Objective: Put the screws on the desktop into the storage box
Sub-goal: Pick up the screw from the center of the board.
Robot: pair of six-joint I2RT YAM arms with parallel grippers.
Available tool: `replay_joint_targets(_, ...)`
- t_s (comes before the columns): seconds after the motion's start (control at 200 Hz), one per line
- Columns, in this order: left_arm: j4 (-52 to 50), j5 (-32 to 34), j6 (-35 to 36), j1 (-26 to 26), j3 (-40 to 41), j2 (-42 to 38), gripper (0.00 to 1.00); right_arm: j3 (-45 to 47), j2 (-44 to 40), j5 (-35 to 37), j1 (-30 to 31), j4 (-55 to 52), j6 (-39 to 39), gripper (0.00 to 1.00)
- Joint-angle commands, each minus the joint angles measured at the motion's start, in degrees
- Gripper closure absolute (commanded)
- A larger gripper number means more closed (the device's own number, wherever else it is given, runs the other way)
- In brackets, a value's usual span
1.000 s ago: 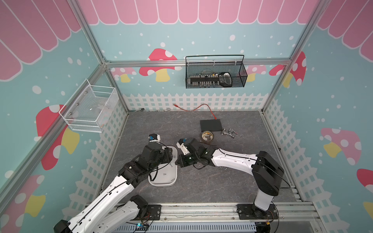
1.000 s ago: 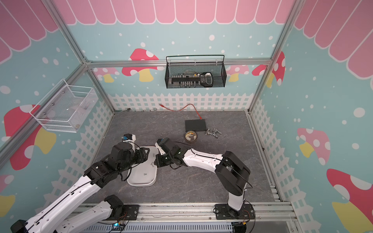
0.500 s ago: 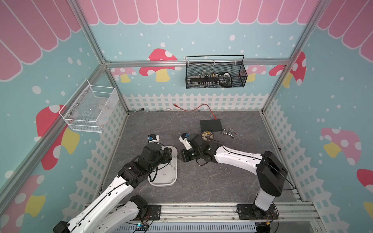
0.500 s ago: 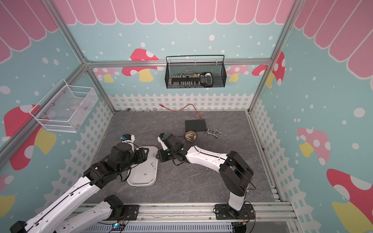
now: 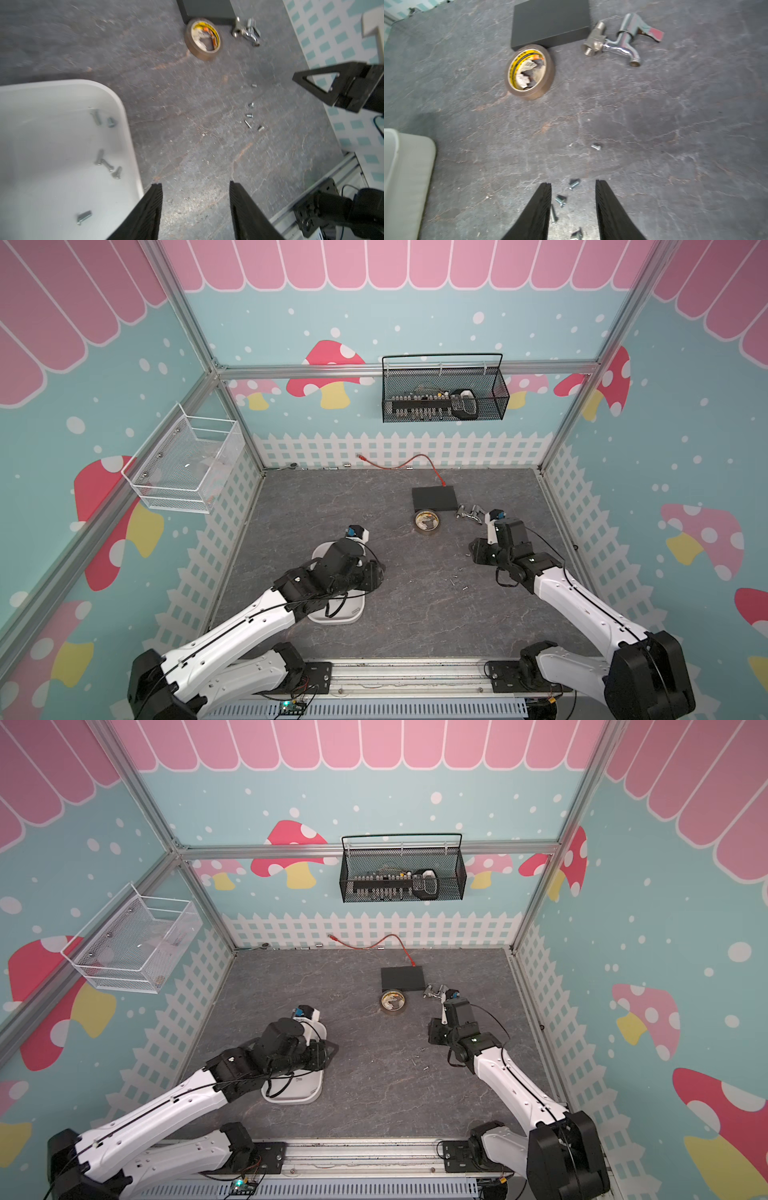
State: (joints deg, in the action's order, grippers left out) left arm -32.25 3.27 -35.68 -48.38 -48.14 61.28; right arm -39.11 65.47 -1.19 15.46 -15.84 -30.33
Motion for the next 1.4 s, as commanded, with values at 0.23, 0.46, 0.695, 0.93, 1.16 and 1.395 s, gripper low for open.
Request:
replay_joint_targets(0.23, 3.45, -2.96, -6.33, -12.3, -23.15, 37.32, 0.49, 7.95, 1.61, 4.22, -8.54, 7.51, -1.59, 0.59)
replay_joint_targets(0.46, -2.38, -3.3, -5.79, -13.28, -41.22, 56.54, 0.52, 9.1, -0.67, 2.27, -10.5, 8.47, -1.53, 0.59)
replay_joint_targets(0.695, -10.67, -0.8, -5.69, -13.65, -52.52, 65.64, 0.56, 9.21, 1.23, -1.75, -10.54, 9.27, -1.4, 0.59)
replay_joint_targets(0.93, -14.36, 2.22, -6.02, -13.66, -53.81, 66.59, 0.59, 9.49, 1.62, -3.71, -10.55, 9.95, -1.36, 0.59)
replay_joint_targets(1.16, -16.93, 2.88, -5.38, -13.8, -56.89, 69.94, 0.61, 9.67, 1.67, -4.38, -10.54, 10.11, -1.31, 0.59)
replay_joint_targets(1.395, -18.96, 3.82, -4.4, -13.49, -59.09, 72.74, 0.62, 9.23, 3.41, -5.76, -10.59, 10.08, -0.63, 0.59)
